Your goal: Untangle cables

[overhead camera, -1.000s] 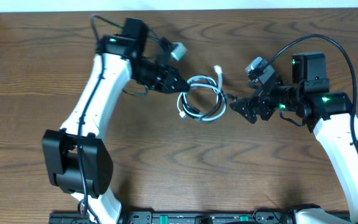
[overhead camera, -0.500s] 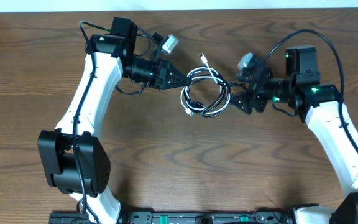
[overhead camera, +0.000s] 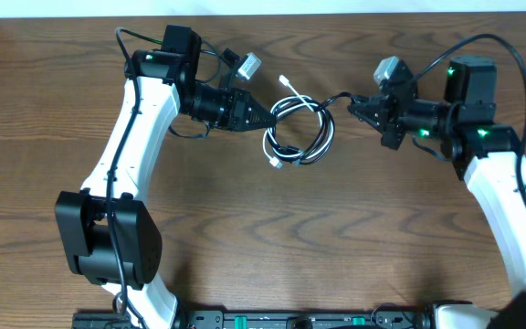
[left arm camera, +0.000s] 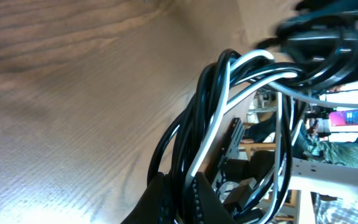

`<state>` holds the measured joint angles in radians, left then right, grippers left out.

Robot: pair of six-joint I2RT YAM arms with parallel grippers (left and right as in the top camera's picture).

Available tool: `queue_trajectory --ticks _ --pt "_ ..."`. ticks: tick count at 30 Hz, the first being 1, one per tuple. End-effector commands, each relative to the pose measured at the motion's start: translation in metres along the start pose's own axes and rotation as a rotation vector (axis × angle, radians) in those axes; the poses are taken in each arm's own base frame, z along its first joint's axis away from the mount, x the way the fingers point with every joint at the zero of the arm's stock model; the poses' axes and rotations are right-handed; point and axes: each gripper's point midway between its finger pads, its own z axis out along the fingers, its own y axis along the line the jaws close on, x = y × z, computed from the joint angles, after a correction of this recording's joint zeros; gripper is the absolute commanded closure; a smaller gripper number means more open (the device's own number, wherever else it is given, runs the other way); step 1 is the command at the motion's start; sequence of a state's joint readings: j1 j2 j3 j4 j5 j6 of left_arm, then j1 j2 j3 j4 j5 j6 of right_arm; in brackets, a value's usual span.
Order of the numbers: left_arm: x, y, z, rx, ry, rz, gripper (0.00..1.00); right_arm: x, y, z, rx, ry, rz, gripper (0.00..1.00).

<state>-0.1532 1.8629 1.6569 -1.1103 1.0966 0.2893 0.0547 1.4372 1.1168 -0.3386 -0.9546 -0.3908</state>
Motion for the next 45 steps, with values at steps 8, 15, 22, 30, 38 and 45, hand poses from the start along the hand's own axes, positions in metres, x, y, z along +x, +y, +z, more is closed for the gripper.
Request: queue_trajectory --ticks 8,15,22,30,38,45 --pt "-0.004 0.005 0.002 -0.012 -0.007 0.03 0.92 -0.049 0.06 -0.015 -0.103 -0.087 0.076 0.99" --pt "-0.001 0.014 0.003 -0.071 0.009 0.014 0.93 -0.052 0.087 0.002 -0.152 -0.067 0.075 0.99" --pt "0.001 0.046 0.01 -0.308 0.033 -0.105 0.93 -0.06 0.082 0.006 -0.117 -0.082 0.19 0.99" --pt "-0.019 0.043 0.022 -0.332 -0.033 -0.132 0.92 -0.05 0.067 0.015 -0.008 -0.043 0.387 0.99" --pt "-0.016 0.04 0.025 -0.321 -0.023 -0.138 0.93 -0.008 0.015 0.012 0.343 0.067 0.462 0.76" --pt "-0.012 0.023 0.029 -0.22 -0.003 -0.15 0.93 0.029 0.002 0.033 0.336 0.181 0.475 0.55"
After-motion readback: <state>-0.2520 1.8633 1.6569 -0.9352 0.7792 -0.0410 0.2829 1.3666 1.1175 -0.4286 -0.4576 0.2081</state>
